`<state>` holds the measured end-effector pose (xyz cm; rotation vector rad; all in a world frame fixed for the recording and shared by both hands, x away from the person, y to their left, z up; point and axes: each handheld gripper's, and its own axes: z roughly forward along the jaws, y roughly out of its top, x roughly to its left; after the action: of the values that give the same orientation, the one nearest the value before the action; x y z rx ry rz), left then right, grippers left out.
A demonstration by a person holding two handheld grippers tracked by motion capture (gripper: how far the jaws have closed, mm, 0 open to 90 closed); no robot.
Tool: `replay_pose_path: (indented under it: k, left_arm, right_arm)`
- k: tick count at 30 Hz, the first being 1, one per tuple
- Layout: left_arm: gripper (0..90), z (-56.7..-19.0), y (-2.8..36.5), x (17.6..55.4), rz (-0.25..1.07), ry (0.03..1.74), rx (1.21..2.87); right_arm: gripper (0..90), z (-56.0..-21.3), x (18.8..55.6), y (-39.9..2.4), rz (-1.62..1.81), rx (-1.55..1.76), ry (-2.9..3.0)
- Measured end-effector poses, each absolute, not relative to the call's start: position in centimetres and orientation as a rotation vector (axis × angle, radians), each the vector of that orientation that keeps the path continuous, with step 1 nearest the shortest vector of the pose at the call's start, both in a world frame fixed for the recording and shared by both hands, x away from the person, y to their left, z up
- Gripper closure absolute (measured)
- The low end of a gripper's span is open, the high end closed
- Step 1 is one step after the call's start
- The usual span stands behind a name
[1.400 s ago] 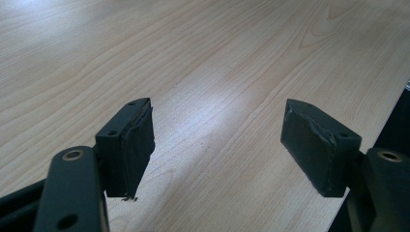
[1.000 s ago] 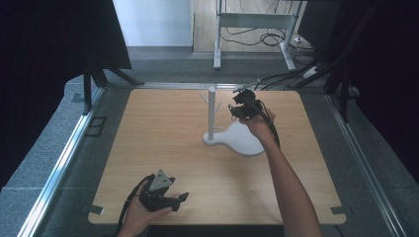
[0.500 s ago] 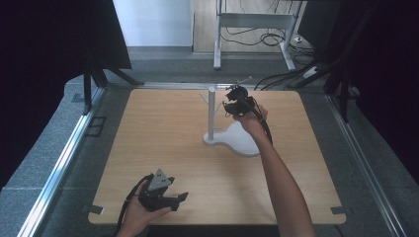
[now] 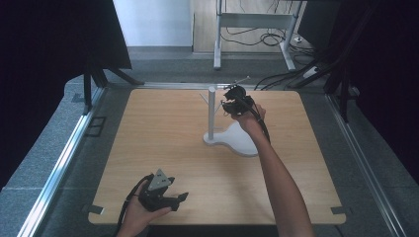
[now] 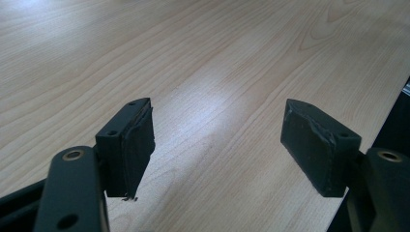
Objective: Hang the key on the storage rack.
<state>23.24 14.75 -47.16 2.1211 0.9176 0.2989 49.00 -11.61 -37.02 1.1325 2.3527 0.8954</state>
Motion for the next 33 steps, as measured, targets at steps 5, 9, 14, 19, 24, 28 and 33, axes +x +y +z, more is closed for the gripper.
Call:
replay_pose_path:
  k: [5,9,14,19,24,28,33]
  left_arm:
    - [28.2,-47.2,14.7,23.2,0.298,0.919,2.120]
    - [28.2,-47.3,14.6,23.3,0.294,0.919,2.123]
    - [28.2,-47.4,14.5,23.3,0.293,0.915,2.128]
    - [28.2,-47.4,14.4,23.2,0.292,0.913,2.131]
    - [28.2,-47.5,14.3,23.2,0.288,0.910,2.135]
    - [28.2,-47.7,14.2,23.3,0.287,0.911,2.141]
    - [28.2,-47.8,14.2,23.4,0.285,0.911,2.143]
  right_arm:
    - [84.7,-36.9,48.8,-11.3,0.902,1.118,2.354]
    - [84.7,-36.9,48.7,-11.0,0.901,1.103,2.357]
    - [84.6,-37.1,48.6,-10.9,0.886,1.094,2.359]
    - [84.4,-37.1,48.2,-10.5,0.877,1.076,2.354]
    - [83.3,-37.3,47.8,-10.3,0.874,1.062,2.351]
    - [82.0,-37.6,47.5,-10.1,0.873,1.054,2.361]
    - [75.4,-38.0,47.0,-9.8,0.871,1.040,2.395]
